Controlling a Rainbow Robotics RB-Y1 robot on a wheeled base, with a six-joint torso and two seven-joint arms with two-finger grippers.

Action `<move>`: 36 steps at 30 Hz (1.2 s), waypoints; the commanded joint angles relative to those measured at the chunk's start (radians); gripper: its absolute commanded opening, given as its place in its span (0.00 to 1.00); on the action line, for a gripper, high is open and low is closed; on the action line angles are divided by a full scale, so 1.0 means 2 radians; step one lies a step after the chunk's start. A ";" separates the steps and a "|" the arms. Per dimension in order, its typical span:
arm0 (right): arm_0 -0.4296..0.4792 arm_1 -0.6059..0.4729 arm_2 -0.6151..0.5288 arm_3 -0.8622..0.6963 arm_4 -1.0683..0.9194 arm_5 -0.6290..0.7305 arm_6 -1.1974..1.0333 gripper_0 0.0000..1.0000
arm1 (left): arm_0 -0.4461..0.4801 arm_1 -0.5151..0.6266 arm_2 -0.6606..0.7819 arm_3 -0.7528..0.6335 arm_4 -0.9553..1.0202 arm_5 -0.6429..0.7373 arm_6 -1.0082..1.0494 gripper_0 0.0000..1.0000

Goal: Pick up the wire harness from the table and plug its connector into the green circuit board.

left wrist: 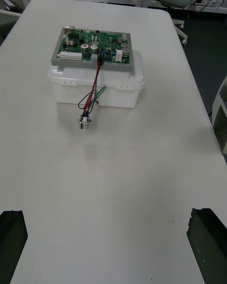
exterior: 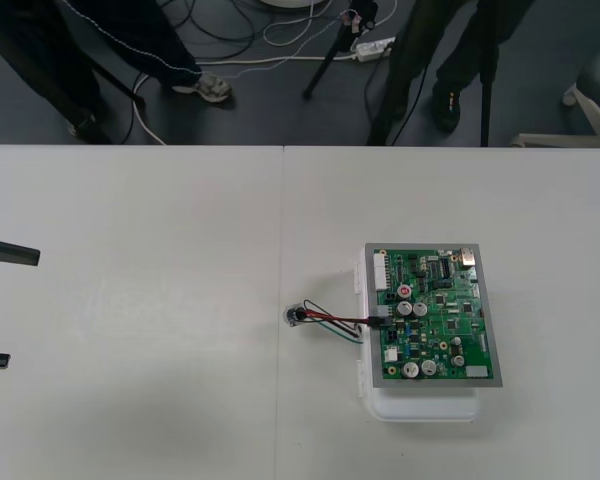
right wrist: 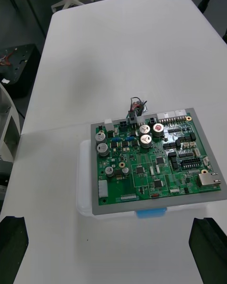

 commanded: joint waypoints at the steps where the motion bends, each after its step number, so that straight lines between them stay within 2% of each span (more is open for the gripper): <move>1: 0.009 -0.016 -0.018 0.024 -0.012 -0.005 0.045 1.00 | 0.000 -0.006 0.014 -0.010 -0.002 -0.022 0.026 1.00; 36: 0.012 -0.016 -0.002 0.032 -0.015 -0.005 0.054 1.00 | 0.000 -0.006 0.014 -0.010 -0.002 -0.022 0.026 1.00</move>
